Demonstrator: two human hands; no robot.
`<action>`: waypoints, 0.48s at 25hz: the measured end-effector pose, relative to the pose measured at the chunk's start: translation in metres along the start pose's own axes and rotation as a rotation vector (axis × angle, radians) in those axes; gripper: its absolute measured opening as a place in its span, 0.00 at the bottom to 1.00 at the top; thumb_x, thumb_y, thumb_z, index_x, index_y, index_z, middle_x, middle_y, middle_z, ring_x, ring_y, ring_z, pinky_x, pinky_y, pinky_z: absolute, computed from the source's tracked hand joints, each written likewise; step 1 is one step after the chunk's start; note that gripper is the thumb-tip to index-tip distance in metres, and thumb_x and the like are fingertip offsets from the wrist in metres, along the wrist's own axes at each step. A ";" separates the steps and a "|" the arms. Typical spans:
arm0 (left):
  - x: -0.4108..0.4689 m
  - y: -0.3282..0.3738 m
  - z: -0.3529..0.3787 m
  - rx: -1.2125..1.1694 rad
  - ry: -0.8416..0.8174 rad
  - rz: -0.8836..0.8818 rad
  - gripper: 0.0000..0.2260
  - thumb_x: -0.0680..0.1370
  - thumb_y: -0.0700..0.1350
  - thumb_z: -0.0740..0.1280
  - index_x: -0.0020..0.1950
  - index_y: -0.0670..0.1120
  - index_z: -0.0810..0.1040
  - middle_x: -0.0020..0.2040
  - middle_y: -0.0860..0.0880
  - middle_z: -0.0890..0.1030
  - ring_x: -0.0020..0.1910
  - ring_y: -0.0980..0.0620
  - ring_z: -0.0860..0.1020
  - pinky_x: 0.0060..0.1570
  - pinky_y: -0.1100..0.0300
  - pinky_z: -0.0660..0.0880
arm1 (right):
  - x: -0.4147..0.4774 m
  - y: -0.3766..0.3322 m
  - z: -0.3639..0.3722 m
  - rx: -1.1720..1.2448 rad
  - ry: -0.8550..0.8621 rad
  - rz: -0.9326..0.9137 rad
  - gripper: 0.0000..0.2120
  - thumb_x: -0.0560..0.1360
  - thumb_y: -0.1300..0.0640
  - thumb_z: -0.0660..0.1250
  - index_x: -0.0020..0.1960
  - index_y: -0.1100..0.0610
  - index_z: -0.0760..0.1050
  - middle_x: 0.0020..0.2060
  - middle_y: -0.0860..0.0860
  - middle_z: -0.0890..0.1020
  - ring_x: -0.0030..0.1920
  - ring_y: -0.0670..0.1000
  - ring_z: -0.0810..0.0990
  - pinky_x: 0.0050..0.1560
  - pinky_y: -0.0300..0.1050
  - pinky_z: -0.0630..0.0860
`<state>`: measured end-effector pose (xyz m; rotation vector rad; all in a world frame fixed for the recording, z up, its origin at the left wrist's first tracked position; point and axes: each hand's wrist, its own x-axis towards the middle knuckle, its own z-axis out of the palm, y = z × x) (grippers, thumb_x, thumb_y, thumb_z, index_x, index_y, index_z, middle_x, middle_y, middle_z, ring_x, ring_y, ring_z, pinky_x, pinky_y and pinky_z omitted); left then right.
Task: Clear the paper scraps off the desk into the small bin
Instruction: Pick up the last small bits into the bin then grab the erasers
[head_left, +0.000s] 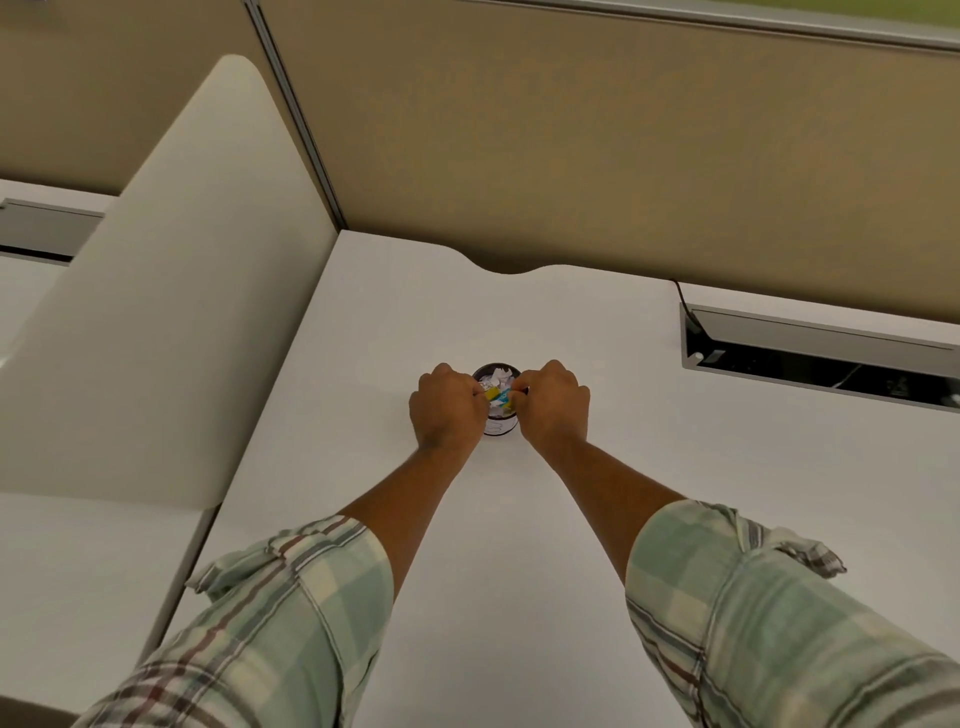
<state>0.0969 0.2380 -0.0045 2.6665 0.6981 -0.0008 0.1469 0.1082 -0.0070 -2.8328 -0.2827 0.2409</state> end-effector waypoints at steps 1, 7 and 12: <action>0.002 0.002 0.000 0.035 -0.011 0.004 0.11 0.78 0.51 0.68 0.55 0.49 0.87 0.51 0.47 0.81 0.49 0.48 0.79 0.44 0.53 0.80 | 0.000 -0.001 0.000 -0.005 -0.005 -0.001 0.12 0.82 0.51 0.62 0.58 0.49 0.83 0.53 0.53 0.79 0.52 0.54 0.79 0.55 0.51 0.75; 0.000 0.003 -0.005 -0.080 0.011 0.039 0.10 0.79 0.51 0.70 0.57 0.50 0.86 0.53 0.46 0.80 0.51 0.48 0.79 0.47 0.53 0.81 | 0.003 0.003 -0.007 0.264 -0.032 0.032 0.11 0.82 0.53 0.63 0.56 0.51 0.84 0.55 0.54 0.78 0.51 0.54 0.80 0.52 0.49 0.80; -0.016 -0.002 -0.012 -0.171 0.085 0.122 0.11 0.80 0.50 0.69 0.59 0.47 0.83 0.55 0.47 0.82 0.54 0.48 0.78 0.50 0.56 0.79 | -0.011 0.014 -0.018 0.362 -0.041 0.022 0.14 0.82 0.54 0.62 0.66 0.53 0.78 0.64 0.53 0.76 0.63 0.54 0.78 0.60 0.46 0.76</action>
